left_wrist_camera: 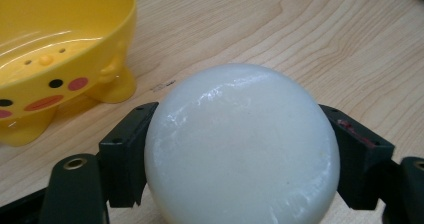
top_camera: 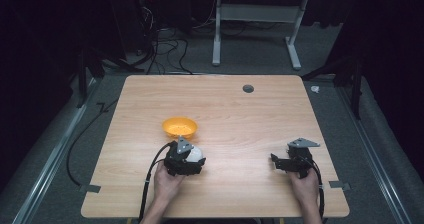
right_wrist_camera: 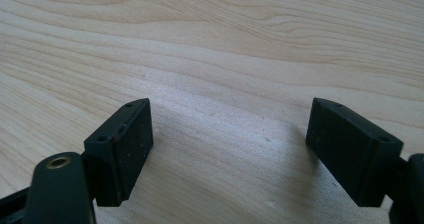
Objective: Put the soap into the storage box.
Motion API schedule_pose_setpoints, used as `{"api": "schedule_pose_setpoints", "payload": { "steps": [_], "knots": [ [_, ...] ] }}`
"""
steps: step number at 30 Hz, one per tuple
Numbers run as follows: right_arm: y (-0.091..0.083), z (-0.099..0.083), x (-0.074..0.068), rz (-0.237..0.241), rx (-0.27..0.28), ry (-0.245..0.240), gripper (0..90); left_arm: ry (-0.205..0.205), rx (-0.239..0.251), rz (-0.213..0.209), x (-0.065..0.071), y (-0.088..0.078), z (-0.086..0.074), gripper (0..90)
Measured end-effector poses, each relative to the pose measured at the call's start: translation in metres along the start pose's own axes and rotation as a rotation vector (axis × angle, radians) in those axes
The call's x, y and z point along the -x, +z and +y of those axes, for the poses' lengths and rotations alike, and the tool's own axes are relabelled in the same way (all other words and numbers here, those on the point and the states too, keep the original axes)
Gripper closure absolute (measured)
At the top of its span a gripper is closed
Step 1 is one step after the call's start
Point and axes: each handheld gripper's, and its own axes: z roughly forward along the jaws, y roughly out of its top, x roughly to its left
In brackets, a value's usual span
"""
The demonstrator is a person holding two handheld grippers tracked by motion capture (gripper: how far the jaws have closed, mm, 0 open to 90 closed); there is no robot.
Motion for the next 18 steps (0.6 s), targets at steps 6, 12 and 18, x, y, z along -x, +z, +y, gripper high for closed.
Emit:
{"api": "schedule_pose_setpoints", "payload": {
  "steps": [6,12,18],
  "knots": [
    [0.0,0.0,0.0,0.0,0.0,-0.001,19.8,-0.01,0.005,0.006,-0.005,-0.007,0.0,24.2],
    [0.0,0.0,0.0,0.001,0.0,-0.001,19.9,-0.014,0.003,-0.003,-0.011,-0.013,0.005,24.2],
    [0.0,0.0,0.0,0.001,0.0,0.0,19.8,-0.031,0.013,0.012,-0.019,-0.021,0.008,24.2]
  ]
}}
